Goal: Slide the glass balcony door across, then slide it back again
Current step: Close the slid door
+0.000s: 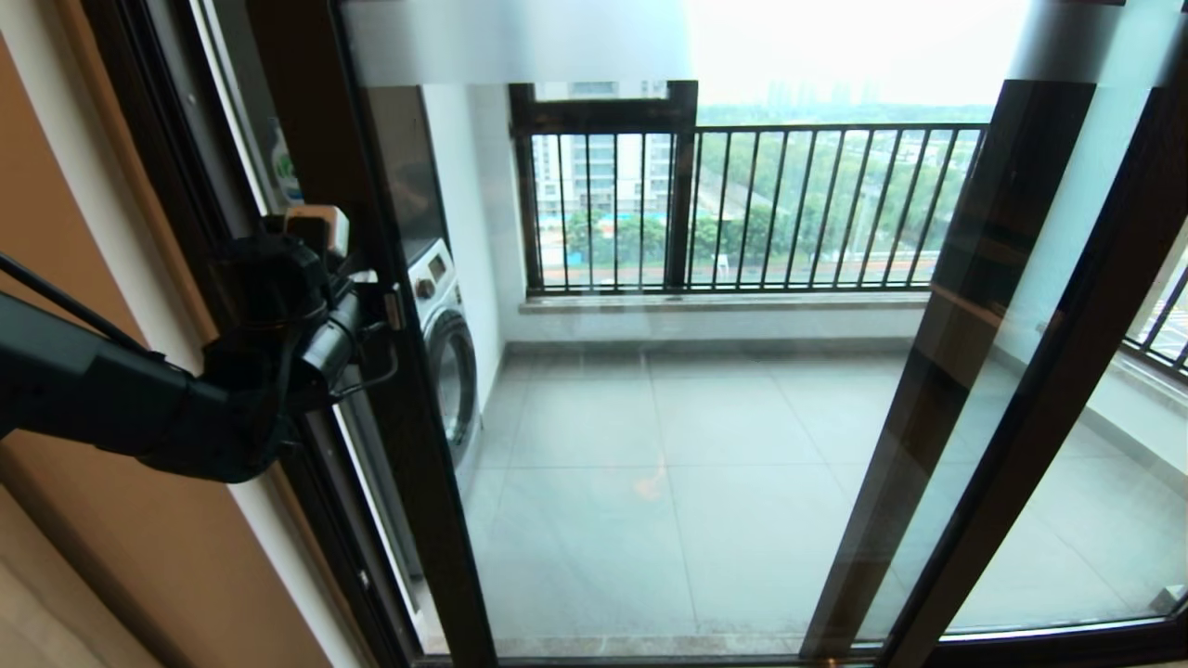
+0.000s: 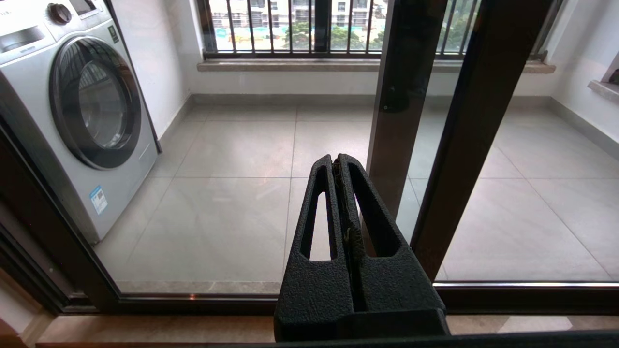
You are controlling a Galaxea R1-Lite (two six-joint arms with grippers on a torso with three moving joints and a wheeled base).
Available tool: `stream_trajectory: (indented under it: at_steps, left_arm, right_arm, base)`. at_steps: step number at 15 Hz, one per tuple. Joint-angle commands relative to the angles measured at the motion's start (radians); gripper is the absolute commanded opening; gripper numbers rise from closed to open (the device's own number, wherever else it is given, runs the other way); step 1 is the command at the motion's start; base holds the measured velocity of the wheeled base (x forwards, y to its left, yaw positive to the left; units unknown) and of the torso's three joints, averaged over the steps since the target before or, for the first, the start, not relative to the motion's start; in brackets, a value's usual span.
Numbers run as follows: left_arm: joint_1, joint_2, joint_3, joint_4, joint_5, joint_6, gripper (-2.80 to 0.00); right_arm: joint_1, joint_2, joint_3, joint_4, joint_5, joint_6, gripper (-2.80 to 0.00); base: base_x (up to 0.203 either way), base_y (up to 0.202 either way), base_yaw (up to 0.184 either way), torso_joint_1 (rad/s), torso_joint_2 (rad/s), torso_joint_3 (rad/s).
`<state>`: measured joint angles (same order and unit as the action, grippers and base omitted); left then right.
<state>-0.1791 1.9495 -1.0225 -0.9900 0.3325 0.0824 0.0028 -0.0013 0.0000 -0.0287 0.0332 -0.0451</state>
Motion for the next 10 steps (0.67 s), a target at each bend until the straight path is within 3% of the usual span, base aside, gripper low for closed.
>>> stream_trajectory:
  at_steps: [1, 5, 10]
  left_arm:
    - [0.006, -0.015, 0.011, -0.002, -0.006, -0.001, -2.80]
    - [0.058, -0.068, 0.097, -0.004, -0.060, -0.001, -2.80]
    - [0.141, -0.044, 0.072, -0.003, -0.109, -0.001, -2.80]
  right_arm:
    - [0.000, 0.001, 0.012, 0.000, 0.001, -0.001, -2.80]
    - [0.000, 0.001, 0.012, 0.000, 0.001, -0.001, -2.80]
    - [0.000, 0.001, 0.012, 0.000, 0.001, -0.001, -2.80]
  base:
    - [0.000, 0.000, 0.000, 0.000, 0.00, 0.000]
    - [0.000, 0.000, 0.000, 0.000, 0.00, 0.000]
    - [0.000, 0.000, 0.000, 0.000, 0.00, 0.000]
